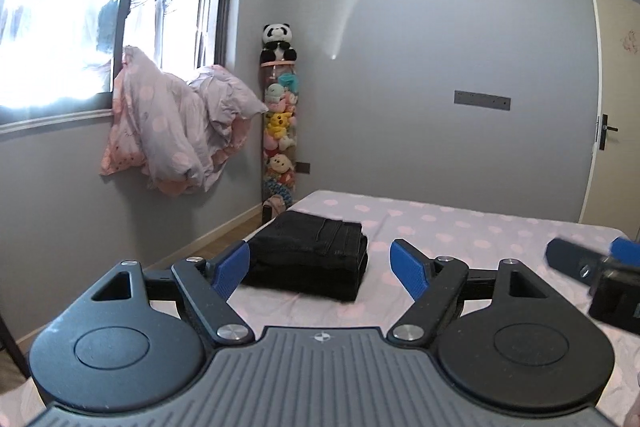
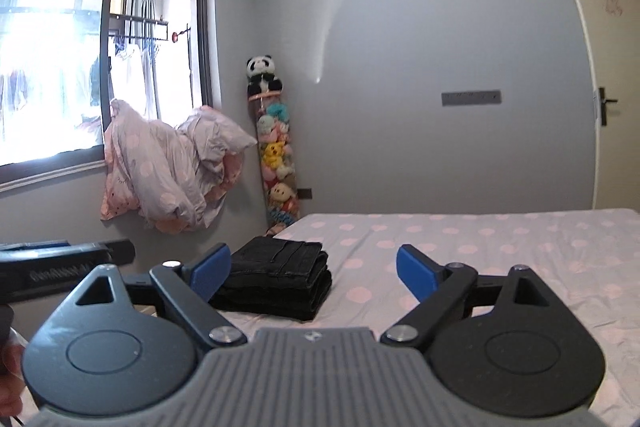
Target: Fold clothes
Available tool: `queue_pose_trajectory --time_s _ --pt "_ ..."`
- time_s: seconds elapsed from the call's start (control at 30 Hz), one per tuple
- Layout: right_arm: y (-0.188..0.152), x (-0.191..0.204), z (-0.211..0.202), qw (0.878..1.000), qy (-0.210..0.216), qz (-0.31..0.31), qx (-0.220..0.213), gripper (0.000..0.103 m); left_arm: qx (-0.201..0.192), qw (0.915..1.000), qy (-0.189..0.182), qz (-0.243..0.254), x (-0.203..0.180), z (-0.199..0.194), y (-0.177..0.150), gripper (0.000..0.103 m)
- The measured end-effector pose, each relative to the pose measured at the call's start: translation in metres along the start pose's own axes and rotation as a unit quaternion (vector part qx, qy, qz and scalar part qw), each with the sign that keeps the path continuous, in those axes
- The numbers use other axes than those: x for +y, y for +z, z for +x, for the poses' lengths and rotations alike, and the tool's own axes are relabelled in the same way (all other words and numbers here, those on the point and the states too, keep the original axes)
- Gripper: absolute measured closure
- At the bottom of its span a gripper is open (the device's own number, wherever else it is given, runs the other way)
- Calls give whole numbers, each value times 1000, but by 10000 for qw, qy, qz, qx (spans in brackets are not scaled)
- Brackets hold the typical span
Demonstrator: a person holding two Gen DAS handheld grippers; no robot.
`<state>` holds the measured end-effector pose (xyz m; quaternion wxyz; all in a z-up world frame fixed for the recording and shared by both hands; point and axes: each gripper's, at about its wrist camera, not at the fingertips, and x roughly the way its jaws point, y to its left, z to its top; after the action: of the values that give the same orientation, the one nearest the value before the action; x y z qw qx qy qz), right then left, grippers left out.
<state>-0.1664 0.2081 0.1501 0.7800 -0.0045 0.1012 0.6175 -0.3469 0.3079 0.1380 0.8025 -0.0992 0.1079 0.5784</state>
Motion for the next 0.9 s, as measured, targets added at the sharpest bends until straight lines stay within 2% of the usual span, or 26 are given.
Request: queue_pose_trajectory --time_s 0.1,0.27,0.57,0.73,0.9 --pt "-7 -1 -24 10000 -54 -18 -48 8 222 9997 -61 -9 -3 -9 -15 12" --pt "-26 5 -44 9989 -230 -298 294 8 694 9976 -65 18 -6 -19 -44 12" --pt "-68 3 -60 9935 -378 -366 1012 8 1060 9941 -123 188 -17 -32 -82 12" --pt "-74 -6 -68 9927 -433 -230 1100 8 1040 9939 -66 373 -27 -34 -89 12" --pt "-62 -11 -70 9941 -514 6 951 8 779 9961 31 414 -32 -42 -82 12"
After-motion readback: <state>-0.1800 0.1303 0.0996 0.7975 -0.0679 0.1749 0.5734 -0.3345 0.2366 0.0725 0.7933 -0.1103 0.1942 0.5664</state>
